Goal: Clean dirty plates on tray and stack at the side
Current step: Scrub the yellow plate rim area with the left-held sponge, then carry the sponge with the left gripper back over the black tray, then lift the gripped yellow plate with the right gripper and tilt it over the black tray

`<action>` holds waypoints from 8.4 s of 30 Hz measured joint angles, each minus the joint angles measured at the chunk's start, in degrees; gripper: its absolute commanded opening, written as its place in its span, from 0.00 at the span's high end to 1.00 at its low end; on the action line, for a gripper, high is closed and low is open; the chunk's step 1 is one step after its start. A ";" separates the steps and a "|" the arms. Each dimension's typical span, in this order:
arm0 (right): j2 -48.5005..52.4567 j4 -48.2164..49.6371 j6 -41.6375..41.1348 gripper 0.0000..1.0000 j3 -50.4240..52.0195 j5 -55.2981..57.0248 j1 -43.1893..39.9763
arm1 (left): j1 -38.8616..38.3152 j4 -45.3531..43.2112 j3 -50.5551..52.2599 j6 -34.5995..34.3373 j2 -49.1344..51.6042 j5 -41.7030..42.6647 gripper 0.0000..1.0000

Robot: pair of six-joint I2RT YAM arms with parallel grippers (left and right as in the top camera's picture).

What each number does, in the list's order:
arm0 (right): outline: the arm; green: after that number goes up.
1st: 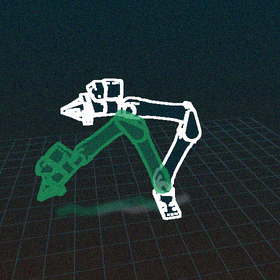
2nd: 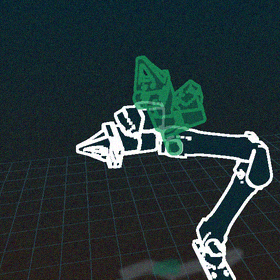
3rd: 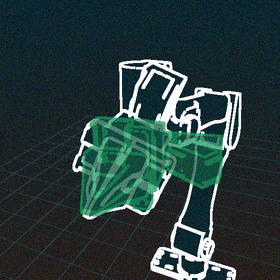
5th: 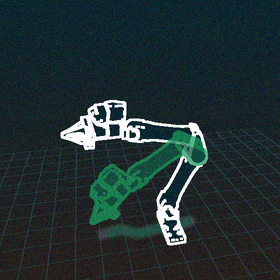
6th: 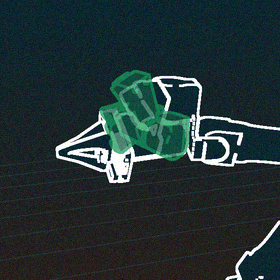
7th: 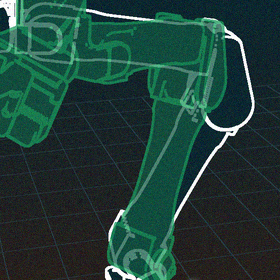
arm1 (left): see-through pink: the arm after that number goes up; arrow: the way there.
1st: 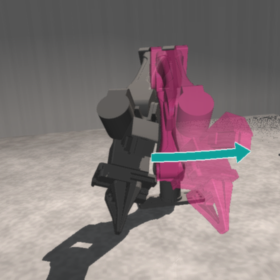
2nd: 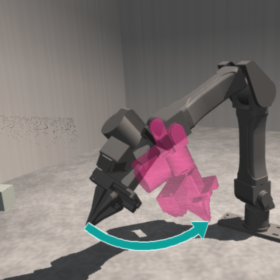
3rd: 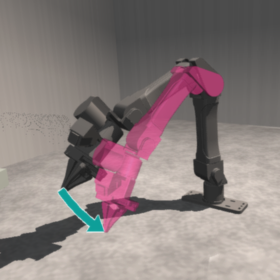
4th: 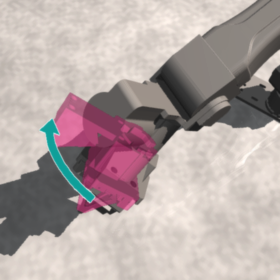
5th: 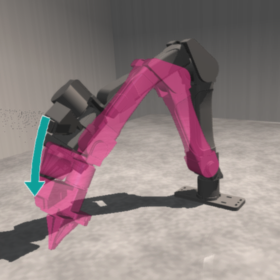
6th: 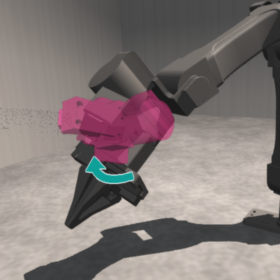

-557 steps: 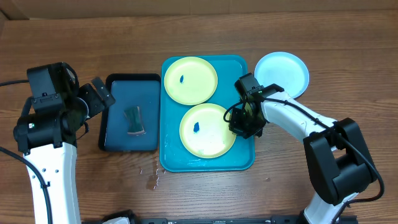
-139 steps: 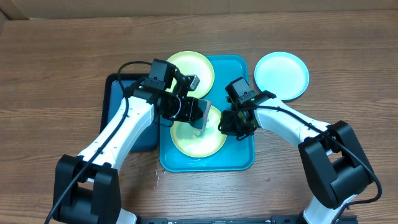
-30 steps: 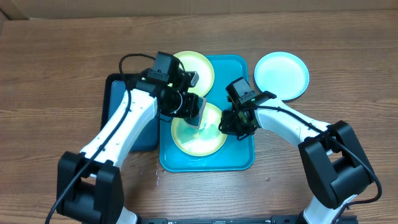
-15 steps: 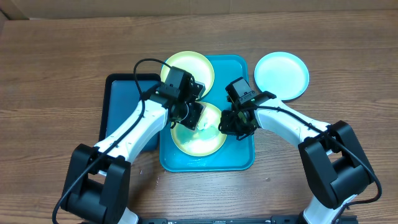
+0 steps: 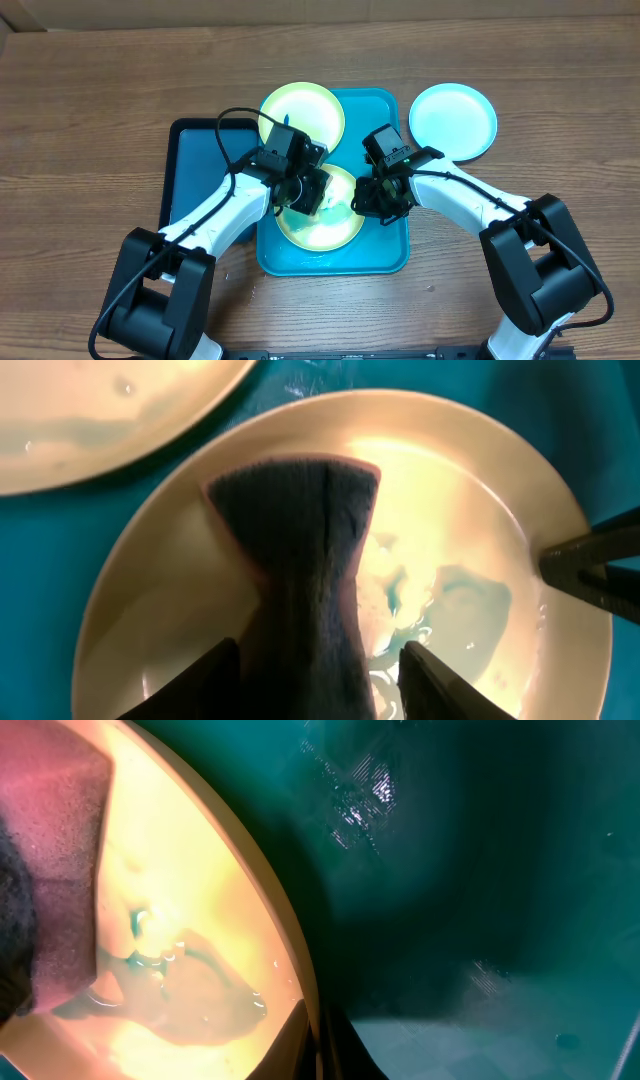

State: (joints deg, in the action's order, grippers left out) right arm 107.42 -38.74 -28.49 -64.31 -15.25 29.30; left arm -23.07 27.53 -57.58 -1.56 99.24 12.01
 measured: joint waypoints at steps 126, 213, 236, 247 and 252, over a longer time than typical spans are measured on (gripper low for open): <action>0.00 -0.04 -0.35 0.85 0.04 0.24 0.09 | 2.08 13.66 -7.28 -2.62 7.02 24.04 0.96; 6.91 10.62 -8.11 0.96 -24.70 3.74 10.64 | 21.68 30.82 -3.85 -31.15 -16.96 -34.80 0.96; 13.97 37.46 2.19 0.96 -24.74 30.29 21.51 | 21.68 31.34 -3.85 -31.15 -16.96 -34.32 0.96; 13.94 50.56 21.51 0.96 -24.83 41.68 21.84 | 21.68 31.65 -3.85 -31.15 -16.96 -33.90 0.96; 13.11 53.64 27.54 0.96 -24.83 43.56 21.84 | 21.68 31.65 -3.85 -31.15 -16.96 -33.68 0.96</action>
State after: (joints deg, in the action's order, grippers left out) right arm 120.53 14.90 -0.95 -89.14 28.32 51.13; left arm -1.39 59.18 -61.43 -32.71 82.28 -21.67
